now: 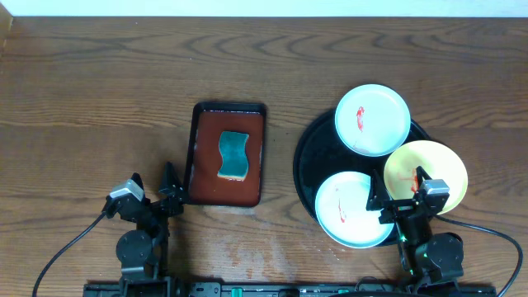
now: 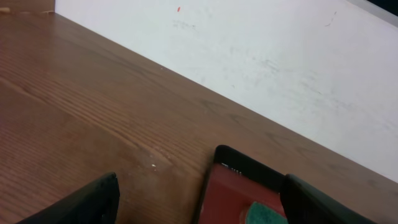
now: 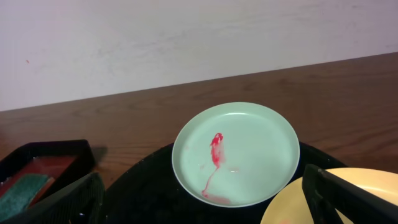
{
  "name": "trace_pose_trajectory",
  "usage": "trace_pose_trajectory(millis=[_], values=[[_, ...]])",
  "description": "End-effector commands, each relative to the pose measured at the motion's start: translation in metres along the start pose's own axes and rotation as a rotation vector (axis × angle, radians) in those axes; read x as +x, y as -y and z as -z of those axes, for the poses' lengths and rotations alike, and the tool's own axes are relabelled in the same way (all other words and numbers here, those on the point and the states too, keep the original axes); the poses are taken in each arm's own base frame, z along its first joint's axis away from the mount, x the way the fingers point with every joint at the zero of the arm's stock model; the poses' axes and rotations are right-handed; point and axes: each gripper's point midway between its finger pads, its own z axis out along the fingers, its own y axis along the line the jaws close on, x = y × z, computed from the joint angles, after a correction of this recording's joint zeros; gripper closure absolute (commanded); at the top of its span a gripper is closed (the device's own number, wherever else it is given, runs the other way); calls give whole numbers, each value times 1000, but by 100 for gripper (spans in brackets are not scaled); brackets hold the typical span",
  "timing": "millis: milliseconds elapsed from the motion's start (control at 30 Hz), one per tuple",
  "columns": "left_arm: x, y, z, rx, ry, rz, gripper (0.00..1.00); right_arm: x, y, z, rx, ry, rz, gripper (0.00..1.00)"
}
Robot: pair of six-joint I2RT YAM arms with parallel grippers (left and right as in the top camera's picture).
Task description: Clean dirty plates on tray and stack at the side
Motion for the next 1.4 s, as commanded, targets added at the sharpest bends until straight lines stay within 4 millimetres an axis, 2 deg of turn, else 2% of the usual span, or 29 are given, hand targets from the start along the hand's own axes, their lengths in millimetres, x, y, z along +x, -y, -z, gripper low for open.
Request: trace_pose_trajectory(millis=[0, 1367], values=[[13, -9, 0, -37, -44, -5, 17, 2, 0, 0, 3, -5, 14, 1], [15, -5, 0, -15, -51, -4, 17, 1, 0, 0, 2, -2, 10, 1]])
